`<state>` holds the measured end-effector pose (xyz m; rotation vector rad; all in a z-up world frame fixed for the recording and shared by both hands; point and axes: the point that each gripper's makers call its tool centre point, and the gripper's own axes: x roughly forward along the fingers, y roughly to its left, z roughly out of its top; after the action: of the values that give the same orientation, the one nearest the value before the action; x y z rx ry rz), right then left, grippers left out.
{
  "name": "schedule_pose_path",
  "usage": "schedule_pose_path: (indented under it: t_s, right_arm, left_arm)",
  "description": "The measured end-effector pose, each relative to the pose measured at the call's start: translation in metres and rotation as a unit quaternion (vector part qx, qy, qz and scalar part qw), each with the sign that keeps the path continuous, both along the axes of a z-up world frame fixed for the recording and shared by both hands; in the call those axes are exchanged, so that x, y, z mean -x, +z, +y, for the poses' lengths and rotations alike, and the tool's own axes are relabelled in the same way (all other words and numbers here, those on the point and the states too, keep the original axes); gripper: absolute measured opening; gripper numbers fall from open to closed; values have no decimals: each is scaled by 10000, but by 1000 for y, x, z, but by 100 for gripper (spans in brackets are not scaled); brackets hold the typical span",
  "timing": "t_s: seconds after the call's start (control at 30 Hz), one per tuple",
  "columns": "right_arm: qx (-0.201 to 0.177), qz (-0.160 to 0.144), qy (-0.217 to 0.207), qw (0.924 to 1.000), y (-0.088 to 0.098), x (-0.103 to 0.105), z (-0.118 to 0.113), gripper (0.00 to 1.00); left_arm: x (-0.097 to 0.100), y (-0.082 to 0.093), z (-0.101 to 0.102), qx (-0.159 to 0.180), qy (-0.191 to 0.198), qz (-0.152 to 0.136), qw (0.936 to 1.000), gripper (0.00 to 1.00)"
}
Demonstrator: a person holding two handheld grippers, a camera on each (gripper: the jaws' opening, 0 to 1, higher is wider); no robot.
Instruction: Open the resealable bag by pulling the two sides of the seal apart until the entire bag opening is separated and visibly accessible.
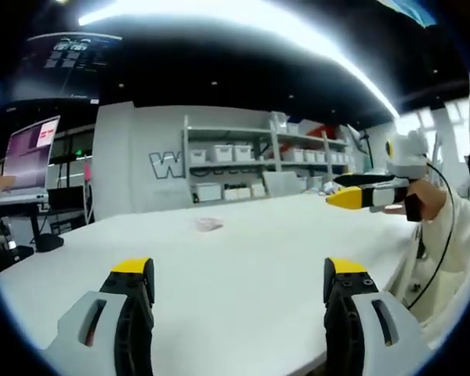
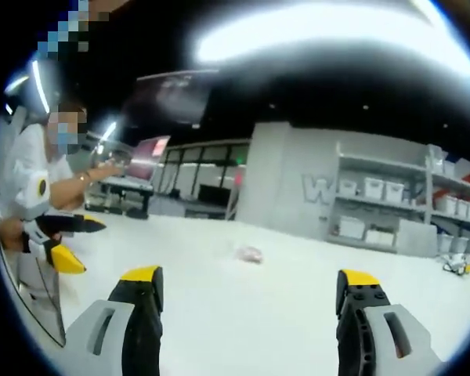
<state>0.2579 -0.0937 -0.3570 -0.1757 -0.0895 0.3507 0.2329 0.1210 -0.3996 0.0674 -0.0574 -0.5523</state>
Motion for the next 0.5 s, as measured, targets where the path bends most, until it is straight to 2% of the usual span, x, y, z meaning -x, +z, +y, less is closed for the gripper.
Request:
schedule_pose_path:
  t_s: [0.2,0.5]
  right_arm:
    - [63,83,-75,9999,-6,5,-2,92]
    - [-67,171,-235,9996,-13,14,-8,92]
  left_arm:
    - [-2,-1,2,18,40,10,10000,87]
    - [-6,5,7,124,150,-64,9998,87]
